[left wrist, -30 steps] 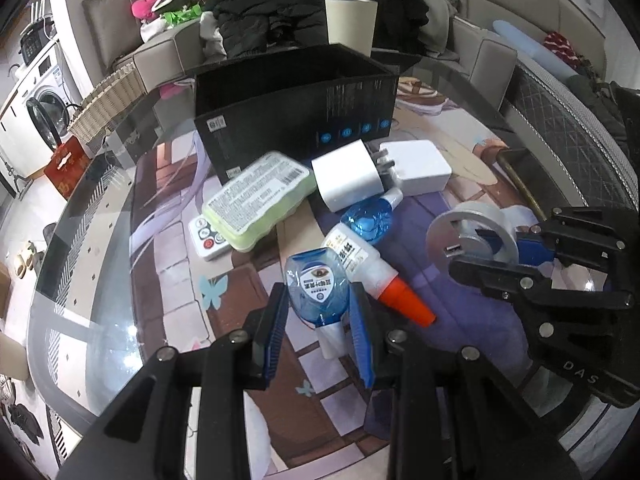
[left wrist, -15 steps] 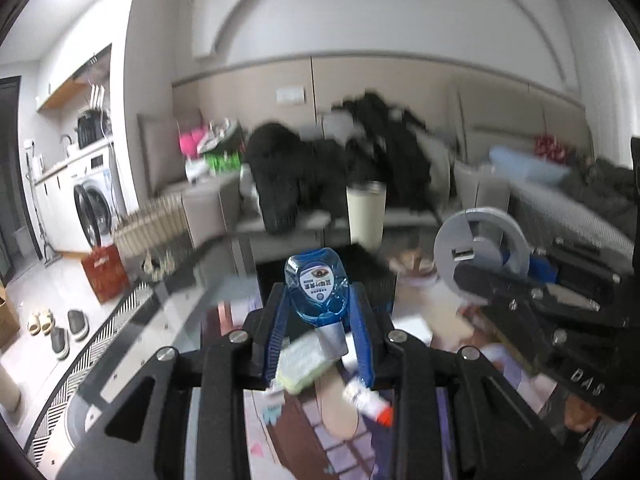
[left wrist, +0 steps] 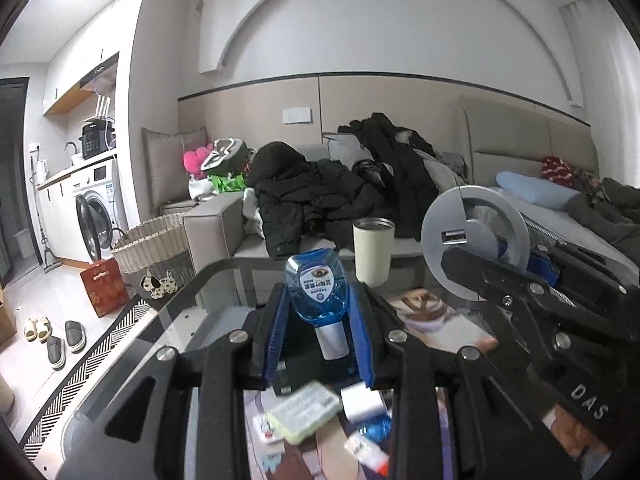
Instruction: Organize rigid objects
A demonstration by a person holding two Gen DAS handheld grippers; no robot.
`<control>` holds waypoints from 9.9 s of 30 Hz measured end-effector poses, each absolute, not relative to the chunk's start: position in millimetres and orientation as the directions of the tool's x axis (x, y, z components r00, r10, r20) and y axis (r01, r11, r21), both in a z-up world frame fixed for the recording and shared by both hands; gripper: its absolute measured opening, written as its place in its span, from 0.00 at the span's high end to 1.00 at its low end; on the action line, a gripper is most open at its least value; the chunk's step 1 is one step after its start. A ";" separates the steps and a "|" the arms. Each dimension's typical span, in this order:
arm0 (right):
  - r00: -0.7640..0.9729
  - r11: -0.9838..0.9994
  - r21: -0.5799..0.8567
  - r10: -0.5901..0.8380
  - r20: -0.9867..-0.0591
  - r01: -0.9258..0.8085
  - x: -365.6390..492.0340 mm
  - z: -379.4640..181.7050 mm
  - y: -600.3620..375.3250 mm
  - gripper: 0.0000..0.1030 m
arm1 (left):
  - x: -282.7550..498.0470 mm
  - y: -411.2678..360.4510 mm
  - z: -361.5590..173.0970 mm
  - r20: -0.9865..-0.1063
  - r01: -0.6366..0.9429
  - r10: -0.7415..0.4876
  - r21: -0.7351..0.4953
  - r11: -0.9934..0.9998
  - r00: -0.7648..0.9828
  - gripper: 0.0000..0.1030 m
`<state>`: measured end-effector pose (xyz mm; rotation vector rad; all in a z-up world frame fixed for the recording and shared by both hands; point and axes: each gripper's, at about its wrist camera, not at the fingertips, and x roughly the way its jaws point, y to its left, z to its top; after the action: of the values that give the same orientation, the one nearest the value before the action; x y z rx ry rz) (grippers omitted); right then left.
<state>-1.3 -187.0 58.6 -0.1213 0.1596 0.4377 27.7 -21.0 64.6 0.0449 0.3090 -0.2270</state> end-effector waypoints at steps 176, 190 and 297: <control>0.307 0.846 0.109 0.305 -0.901 -0.522 156.9 -110.8 -192.2 0.45 | 135.9 -56.3 -85.4 -0.871 0.448 -0.111 0.134 0.884 0.478 0.47; 0.365 0.857 -0.012 0.206 -0.908 -0.516 134.3 -106.3 -190.7 0.56 | 77.2 -40.8 -68.5 -0.884 0.355 -0.158 0.009 0.935 0.439 0.47; 0.590 0.863 -0.003 0.342 -0.731 -0.505 98.4 -46.4 -190.2 0.78 | 63.1 -23.4 -15.2 -0.686 0.278 -0.171 0.047 0.959 0.708 0.47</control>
<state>98.4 -190.2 -46.4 -0.2200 0.7996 0.4978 63.1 -23.4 -15.2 0.1511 0.7445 -0.2505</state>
